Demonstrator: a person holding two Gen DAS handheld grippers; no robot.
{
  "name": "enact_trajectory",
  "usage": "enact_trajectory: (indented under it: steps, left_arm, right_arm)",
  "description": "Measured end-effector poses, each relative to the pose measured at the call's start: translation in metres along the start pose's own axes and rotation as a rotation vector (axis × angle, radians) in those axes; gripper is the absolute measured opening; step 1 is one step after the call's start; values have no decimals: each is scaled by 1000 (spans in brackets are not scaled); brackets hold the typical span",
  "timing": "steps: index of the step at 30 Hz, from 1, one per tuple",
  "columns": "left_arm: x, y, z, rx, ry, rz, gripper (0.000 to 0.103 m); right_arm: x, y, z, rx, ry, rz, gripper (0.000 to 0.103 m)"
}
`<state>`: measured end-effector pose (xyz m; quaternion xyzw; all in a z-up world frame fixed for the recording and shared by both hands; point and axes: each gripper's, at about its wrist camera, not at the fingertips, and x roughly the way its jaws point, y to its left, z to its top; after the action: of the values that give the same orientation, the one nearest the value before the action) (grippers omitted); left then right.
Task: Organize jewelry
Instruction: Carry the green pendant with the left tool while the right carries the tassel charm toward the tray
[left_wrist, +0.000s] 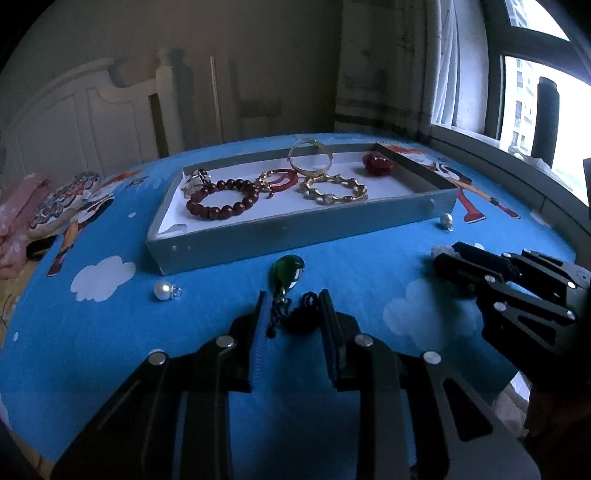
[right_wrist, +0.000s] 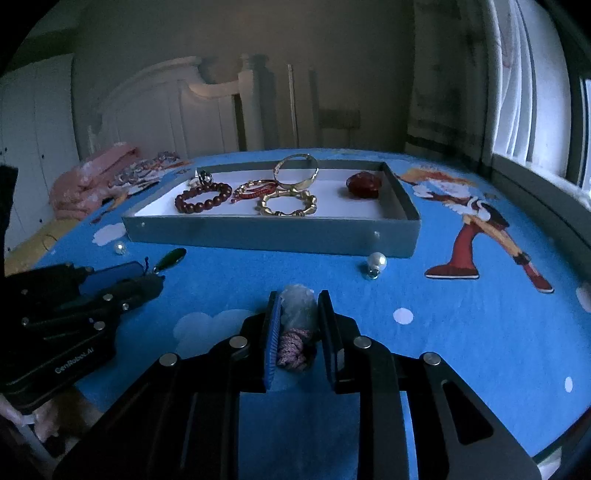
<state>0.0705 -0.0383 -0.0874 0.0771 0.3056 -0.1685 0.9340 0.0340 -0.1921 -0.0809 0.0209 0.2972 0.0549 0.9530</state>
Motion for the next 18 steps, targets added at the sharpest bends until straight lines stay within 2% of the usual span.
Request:
enact_trajectory:
  steps: [2, 3, 6, 16, 18]
  left_arm:
    - [-1, 0, -2, -1, -6, 2, 25]
    - [-3, 0, -3, -11, -13, 1, 18]
    - [-4, -4, -5, 11, -29, 19, 14]
    - [-5, -4, -8, 7, -49, 18, 12]
    - [-5, -3, -8, -1, -45, 21, 15]
  right_arm:
    - [0, 1, -1, -4, -3, -5, 23]
    - [0, 0, -1, 2, -1, -2, 23]
    - [-1, -1, -2, 6, -4, 4, 23]
    - [-1, 9, -7, -95, -39, -50, 23]
    - [-4, 8, -7, -95, -34, -47, 27]
